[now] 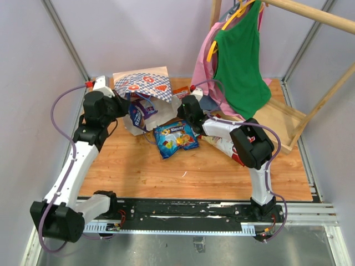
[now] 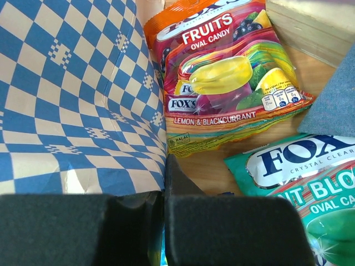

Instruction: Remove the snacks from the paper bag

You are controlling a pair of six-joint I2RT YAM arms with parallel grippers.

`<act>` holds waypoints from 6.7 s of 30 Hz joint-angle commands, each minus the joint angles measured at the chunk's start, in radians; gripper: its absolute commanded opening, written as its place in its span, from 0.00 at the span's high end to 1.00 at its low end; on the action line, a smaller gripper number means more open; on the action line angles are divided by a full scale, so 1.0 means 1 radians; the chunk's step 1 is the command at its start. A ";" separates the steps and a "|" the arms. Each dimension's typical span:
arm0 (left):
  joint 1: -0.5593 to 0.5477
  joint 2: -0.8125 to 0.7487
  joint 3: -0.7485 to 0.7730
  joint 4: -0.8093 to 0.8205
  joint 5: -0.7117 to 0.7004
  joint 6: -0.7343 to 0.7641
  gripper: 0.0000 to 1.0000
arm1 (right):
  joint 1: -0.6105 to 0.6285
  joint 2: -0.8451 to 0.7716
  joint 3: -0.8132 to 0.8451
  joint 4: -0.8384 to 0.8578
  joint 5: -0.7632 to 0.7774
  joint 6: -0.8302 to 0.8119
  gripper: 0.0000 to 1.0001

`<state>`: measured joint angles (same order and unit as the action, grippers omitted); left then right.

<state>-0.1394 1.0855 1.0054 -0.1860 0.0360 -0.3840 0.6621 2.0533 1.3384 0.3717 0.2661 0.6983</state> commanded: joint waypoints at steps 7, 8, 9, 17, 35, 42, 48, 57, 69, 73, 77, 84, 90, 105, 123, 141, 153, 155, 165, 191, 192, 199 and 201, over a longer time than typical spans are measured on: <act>0.003 -0.229 -0.171 0.095 0.497 -0.179 0.99 | 0.000 0.000 0.025 -0.041 0.024 -0.003 0.99; 0.000 -0.254 -0.204 0.134 0.531 -0.215 1.00 | 0.000 0.002 0.032 -0.045 0.022 -0.004 0.99; -0.004 -0.275 -0.231 0.161 0.551 -0.238 1.00 | 0.002 0.004 0.034 -0.048 0.021 -0.005 0.99; -0.039 -0.295 -0.382 0.314 0.596 -0.328 0.99 | 0.005 0.007 0.035 -0.044 0.010 -0.006 0.99; -0.140 -0.195 -0.433 0.506 0.605 -0.391 1.00 | 0.015 0.017 0.056 -0.054 0.001 -0.031 0.99; -0.198 -0.147 -0.446 0.548 0.612 -0.400 0.99 | 0.015 0.019 0.064 -0.057 0.001 -0.033 0.99; -0.225 -0.078 -0.559 0.722 0.622 -0.462 0.99 | 0.014 0.018 0.065 -0.059 0.007 -0.042 0.99; -0.235 0.098 -0.701 0.937 0.616 -0.494 1.00 | 0.016 0.031 0.076 -0.061 -0.003 -0.044 0.99; -0.317 0.173 -0.738 0.984 0.479 -0.484 1.00 | 0.015 0.040 0.082 -0.059 -0.003 -0.052 0.99; -0.351 0.247 -0.739 1.001 0.423 -0.482 0.94 | 0.014 0.041 0.083 -0.057 -0.007 -0.057 0.99; -0.351 0.253 -0.698 0.898 0.384 -0.435 0.44 | 0.014 0.029 0.077 -0.060 -0.008 -0.069 0.99; -0.350 -0.008 -0.358 0.284 0.185 -0.183 0.00 | 0.012 0.005 0.084 -0.073 -0.012 -0.099 0.99; -0.292 -0.089 -0.211 0.041 -0.033 -0.074 0.00 | 0.012 0.007 0.098 -0.084 -0.027 -0.100 0.99; -0.022 -0.115 -0.506 0.228 0.217 -0.200 0.07 | 0.001 0.002 0.086 -0.082 -0.051 -0.090 0.99; 0.014 0.221 -0.436 0.543 0.180 -0.293 0.26 | -0.004 -0.012 0.073 -0.080 -0.054 -0.091 0.99; 0.014 0.395 -0.385 0.635 -0.078 -0.349 0.31 | -0.005 -0.029 0.069 -0.077 -0.082 -0.079 0.99; 0.014 0.481 -0.305 0.616 -0.200 -0.309 0.31 | 0.045 -0.067 0.057 -0.084 -0.033 -0.062 0.99; 0.018 0.505 -0.284 0.612 -0.205 -0.294 0.31 | 0.060 -0.067 0.065 -0.085 -0.027 -0.072 0.99; 0.112 0.592 -0.163 0.538 -0.169 -0.217 0.31 | 0.095 -0.039 0.108 -0.102 -0.030 -0.093 0.99; 0.162 0.696 -0.079 0.584 -0.077 -0.283 0.84 | 0.122 -0.031 0.124 -0.103 -0.028 -0.122 0.99; 0.162 0.693 -0.079 0.585 -0.074 -0.284 0.92 | 0.123 -0.031 0.124 -0.103 -0.028 -0.123 0.99; 0.164 0.628 -0.115 0.617 -0.037 -0.302 1.00 | 0.123 -0.032 0.123 -0.102 -0.024 -0.116 0.99; 0.164 0.592 -0.131 0.621 -0.025 -0.307 0.99 | 0.123 -0.029 0.124 -0.106 -0.017 -0.106 0.99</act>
<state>0.0174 1.7622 0.8948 0.3656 -0.0231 -0.6769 0.7719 2.0270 1.4334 0.2699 0.2192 0.5930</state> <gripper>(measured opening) 0.011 0.010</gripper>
